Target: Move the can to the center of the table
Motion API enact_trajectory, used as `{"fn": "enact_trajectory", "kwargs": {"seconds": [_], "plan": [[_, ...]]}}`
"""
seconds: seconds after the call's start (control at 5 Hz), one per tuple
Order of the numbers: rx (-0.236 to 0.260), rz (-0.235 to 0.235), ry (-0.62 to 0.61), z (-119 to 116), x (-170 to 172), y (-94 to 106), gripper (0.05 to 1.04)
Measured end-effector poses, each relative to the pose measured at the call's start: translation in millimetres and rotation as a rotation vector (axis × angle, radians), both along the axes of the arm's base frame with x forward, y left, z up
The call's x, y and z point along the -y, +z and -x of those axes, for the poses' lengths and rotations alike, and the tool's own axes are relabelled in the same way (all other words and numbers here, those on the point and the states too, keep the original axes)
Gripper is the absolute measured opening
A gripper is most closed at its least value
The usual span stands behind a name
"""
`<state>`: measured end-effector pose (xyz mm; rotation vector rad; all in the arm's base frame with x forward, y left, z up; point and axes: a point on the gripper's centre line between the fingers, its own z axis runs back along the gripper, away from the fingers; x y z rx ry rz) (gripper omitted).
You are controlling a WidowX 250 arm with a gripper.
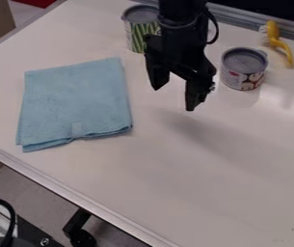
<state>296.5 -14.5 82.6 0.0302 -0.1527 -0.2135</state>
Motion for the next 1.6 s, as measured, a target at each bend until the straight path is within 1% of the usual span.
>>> {"fn": "enact_trajectory", "kwargs": {"seconds": [0.2, 0.4, 0.6, 0.8, 1.0, 1.2, 1.4, 1.6], "plan": [[-0.029, 0.003, 0.002, 3.5, 0.6, -7.7, 0.998], [-0.001, 0.024, 0.04, -16.0, -12.5, -3.6, 0.998], [0.083, 0.018, 0.13, -39.1, -33.0, 6.0, 0.998], [0.176, 0.027, 0.262, -74.8, -57.6, 25.7, 0.998], [0.213, 0.007, 0.405, -112.5, -81.2, 25.4, 0.998], [0.298, -0.005, 0.494, -139.4, -97.4, 32.1, 0.998], [0.362, 0.008, 0.535, -153.9, -111.4, 33.7, 0.998], [0.451, -0.012, 0.562, -161.9, -124.6, 37.1, 0.998]]}}
